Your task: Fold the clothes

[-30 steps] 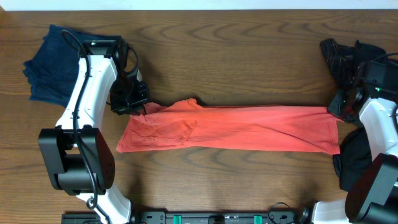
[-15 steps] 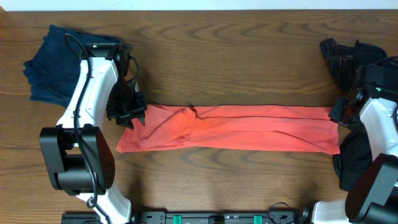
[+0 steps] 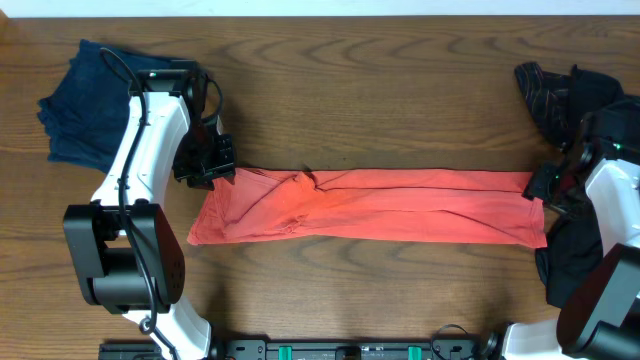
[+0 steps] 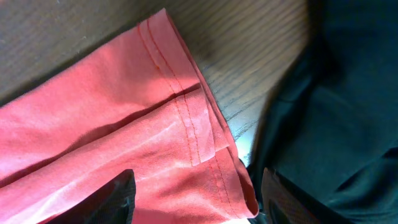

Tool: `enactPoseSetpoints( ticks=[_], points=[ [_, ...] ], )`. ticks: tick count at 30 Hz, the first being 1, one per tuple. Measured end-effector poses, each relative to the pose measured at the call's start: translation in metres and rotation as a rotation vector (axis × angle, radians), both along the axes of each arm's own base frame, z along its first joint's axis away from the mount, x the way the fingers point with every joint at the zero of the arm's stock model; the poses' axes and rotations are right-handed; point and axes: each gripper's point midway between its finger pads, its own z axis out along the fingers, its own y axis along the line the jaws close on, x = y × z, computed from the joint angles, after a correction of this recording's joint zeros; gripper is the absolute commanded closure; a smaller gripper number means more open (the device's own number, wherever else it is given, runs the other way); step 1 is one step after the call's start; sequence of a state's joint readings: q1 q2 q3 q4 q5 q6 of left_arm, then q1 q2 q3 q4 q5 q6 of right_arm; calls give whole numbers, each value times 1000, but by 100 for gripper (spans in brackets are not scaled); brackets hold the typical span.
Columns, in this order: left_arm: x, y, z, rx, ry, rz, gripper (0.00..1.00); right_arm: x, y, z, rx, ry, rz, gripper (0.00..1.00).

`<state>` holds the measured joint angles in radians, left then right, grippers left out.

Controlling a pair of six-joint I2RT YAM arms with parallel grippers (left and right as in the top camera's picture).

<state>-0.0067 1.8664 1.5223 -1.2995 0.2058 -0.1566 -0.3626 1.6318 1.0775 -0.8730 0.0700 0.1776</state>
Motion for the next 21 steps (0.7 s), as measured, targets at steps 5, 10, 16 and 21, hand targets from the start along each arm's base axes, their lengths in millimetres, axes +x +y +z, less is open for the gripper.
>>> enactPoseSetpoints(
  ticks=[5,10,16,21],
  points=[
    [0,0,0,0,-2,0,61,-4,5,-34,36,51,25,35],
    [1,0,0,0,-3,0,61,-5,8,-60,64,85,48,44],
    [1,0,0,0,-2,0,61,10,13,-61,107,28,70,83],
    [1,0,0,0,-2,0,61,17,0,-55,74,8,40,85]
  ],
)
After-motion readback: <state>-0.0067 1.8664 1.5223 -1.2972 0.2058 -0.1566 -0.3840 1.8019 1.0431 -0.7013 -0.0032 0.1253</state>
